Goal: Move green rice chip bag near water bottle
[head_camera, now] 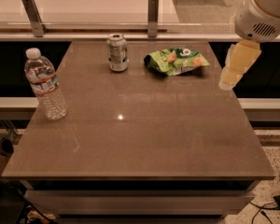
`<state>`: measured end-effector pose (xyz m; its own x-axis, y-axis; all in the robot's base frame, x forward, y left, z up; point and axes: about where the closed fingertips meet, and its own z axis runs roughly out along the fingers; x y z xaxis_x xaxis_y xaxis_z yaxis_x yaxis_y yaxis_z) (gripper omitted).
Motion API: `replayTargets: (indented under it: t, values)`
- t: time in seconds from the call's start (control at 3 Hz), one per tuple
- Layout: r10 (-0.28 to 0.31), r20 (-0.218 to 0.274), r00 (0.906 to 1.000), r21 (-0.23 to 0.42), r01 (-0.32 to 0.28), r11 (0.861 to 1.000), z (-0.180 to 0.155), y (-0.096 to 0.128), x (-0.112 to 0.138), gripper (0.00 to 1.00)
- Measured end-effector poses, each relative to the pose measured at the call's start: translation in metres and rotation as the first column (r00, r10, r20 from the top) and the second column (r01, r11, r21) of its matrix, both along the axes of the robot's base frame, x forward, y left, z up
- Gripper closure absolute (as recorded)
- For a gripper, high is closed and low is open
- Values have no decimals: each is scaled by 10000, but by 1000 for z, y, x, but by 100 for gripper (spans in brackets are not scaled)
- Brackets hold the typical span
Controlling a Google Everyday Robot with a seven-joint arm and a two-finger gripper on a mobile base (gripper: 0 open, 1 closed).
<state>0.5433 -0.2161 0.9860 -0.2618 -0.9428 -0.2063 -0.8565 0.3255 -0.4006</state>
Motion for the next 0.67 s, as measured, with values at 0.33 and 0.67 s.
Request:
replayTargets:
  t: [0.33, 0.67]
  values:
    - [38, 45, 10000, 286, -39, 9996, -15, 12, 42, 0]
    - [189, 108, 9998, 667, -196, 9976, -27, 23, 75, 0]
